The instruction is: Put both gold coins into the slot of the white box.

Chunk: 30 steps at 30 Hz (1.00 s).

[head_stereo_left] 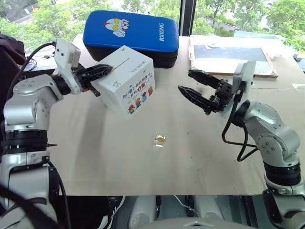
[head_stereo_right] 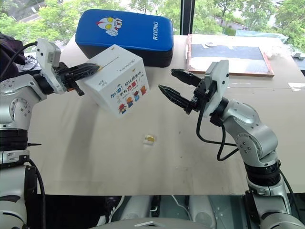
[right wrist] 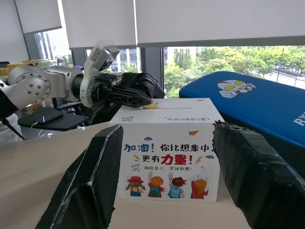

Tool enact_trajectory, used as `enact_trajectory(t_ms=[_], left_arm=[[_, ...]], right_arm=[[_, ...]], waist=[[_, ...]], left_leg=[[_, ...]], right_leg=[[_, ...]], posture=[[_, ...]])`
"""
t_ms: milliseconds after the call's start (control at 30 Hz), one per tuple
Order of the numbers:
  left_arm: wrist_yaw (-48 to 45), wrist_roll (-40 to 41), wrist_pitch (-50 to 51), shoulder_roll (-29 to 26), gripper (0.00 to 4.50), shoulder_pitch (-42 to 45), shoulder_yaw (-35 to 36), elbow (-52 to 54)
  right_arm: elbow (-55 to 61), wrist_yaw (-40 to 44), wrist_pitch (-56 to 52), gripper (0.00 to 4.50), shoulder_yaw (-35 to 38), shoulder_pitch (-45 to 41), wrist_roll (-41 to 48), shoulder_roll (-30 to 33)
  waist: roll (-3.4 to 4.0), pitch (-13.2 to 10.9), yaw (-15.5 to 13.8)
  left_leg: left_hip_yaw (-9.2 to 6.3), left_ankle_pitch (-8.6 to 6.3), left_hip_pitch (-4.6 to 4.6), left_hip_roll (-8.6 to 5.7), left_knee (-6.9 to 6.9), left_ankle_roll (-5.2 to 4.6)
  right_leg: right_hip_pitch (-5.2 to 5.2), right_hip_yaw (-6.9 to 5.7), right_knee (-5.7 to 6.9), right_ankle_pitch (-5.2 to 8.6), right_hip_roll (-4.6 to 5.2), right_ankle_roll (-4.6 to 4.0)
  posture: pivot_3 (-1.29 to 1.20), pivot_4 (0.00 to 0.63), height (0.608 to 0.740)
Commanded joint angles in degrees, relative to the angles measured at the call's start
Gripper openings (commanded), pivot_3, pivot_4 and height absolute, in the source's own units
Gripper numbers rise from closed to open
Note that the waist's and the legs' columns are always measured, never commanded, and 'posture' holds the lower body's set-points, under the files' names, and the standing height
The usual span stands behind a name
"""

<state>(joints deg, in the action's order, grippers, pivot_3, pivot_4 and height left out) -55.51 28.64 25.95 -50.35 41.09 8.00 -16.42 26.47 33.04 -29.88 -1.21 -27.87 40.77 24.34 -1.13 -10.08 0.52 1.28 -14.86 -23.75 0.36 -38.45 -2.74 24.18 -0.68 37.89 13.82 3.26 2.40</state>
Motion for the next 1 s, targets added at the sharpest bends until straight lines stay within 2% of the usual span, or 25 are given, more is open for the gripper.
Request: enact_trajectory(t_ms=[33, 133, 167, 233, 333, 400, 567, 700, 767, 867, 1000], left_arm=[[-1.2, -2.9, 1.4, 0.3, 0.00, 0.7, -2.5, -1.4], [-1.3, -4.0, 1.8, 0.7, 0.00, 1.2, -2.6, -2.3], [-1.6, -4.0, 2.0, 0.8, 0.27, 1.3, -2.4, -2.1], [-2.3, -3.7, 1.8, 1.0, 0.90, 1.2, -2.1, -1.3], [-1.8, -2.7, 1.1, 2.1, 2.36, 1.7, -0.1, -0.1], [-1.9, -0.9, 1.5, 2.7, 3.15, 2.0, 1.9, 0.9], [-2.9, 4.9, 3.6, 2.8, 3.15, 2.9, 7.6, 4.4], [-6.6, 16.2, 12.4, 1.5, 3.15, 0.5, 12.6, 13.9], [-11.4, 21.7, 17.0, -1.4, 3.15, -4.7, 14.2, 20.9], [-16.2, 24.4, 19.3, -5.0, 3.15, -12.5, 15.2, 27.3], [-22.6, 18.9, 17.4, -12.5, 3.15, -26.3, 12.1, 33.7]], right_arm=[[3.3, -0.6, 0.0, 3.19, 1.0, -0.9, 0.6, -0.2], [3.8, -0.7, -0.3, 3.19, 1.0, -0.5, 0.7, -0.1], [3.8, -0.7, -0.3, 3.22, 1.0, -0.4, 0.6, -0.1], [4.0, -0.8, -0.5, 3.23, 1.1, -0.2, 0.6, -0.2], [4.1, -0.6, -0.6, 3.23, 1.1, 0.2, 0.6, -0.1], [4.1, -0.3, -0.7, 3.23, 1.0, 0.5, 0.7, 0.0], [3.9, 1.9, -1.1, 3.23, -0.5, 2.3, -0.2, 1.2], [3.2, 6.5, -0.3, 3.23, -4.6, 6.0, -3.3, 4.0], [2.0, 8.6, 1.2, 3.23, -7.4, 7.8, -6.2, 5.1], [0.1, 10.6, 1.3, 3.23, -10.3, 8.9, -8.7, 5.6], [-6.7, 12.2, 5.4, 3.23, -15.3, 7.9, -15.4, 3.7]], waist=[[0.00, 0.0, -0.1], [0.00, 0.0, -0.1], [0.00, 0.0, -0.1], [0.01, 0.0, -0.1], [0.01, 0.0, 0.0], [0.00, 0.0, 0.0], [-0.03, 0.0, 0.1], [-0.03, 0.0, 0.2], [-0.02, 0.0, 0.5], [-0.02, 0.0, 0.9], [0.00, 0.0, 1.2]], left_leg=[[-0.01, 0.00, 0.00, 0.00, -0.01, 0.00], [-0.02, 0.00, 0.02, 0.00, -0.02, -0.01], [-0.02, 0.00, 0.03, 0.00, -0.03, -0.01], [-0.04, 0.00, 0.03, 0.00, -0.04, -0.01], [-0.04, 0.00, 0.03, 0.00, -0.09, -0.01], [-0.04, 0.00, 0.02, 0.00, -0.11, -0.01], [-0.06, 0.00, -0.05, 0.01, -0.12, 0.00], [-0.07, 0.00, -0.07, 0.02, -0.12, 0.00], [-0.05, 0.02, -0.05, 0.02, -0.11, 0.03], [-0.07, 0.03, 0.04, 0.03, -0.06, 0.05], [-0.12, 0.02, 0.13, 0.06, -0.08, 0.03]], right_leg=[[0.00, -0.01, 0.00, 0.00, 0.00, 0.00], [-0.02, -0.03, 0.02, 0.00, 0.00, 0.00], [-0.02, -0.02, 0.04, 0.00, 0.00, 0.00], [-0.03, -0.04, 0.07, 0.00, -0.01, 0.00], [-0.03, -0.03, 0.10, 0.00, -0.01, 0.00], [-0.03, -0.03, 0.10, -0.01, -0.01, 0.00], [-0.02, -0.05, 0.06, -0.01, -0.01, 0.00], [-0.01, -0.05, 0.01, 0.00, 0.00, 0.01], [-0.01, 0.00, 0.00, 0.00, 0.00, 0.01], [-0.01, 0.06, 0.03, 0.00, -0.01, 0.00], [-0.03, 0.08, 0.11, 0.00, -0.10, -0.03]], posture=[[0.00, 0.150, 0.740], [0.00, 0.150, 0.740], [0.00, 0.150, 0.740], [0.00, 0.150, 0.740], [0.00, 0.150, 0.740], [0.00, 0.150, 0.740], [0.00, 0.150, 0.740], [0.00, 0.150, 0.740], [0.00, 0.150, 0.740], [0.00, 0.150, 0.740], [0.00, 0.150, 0.740]])
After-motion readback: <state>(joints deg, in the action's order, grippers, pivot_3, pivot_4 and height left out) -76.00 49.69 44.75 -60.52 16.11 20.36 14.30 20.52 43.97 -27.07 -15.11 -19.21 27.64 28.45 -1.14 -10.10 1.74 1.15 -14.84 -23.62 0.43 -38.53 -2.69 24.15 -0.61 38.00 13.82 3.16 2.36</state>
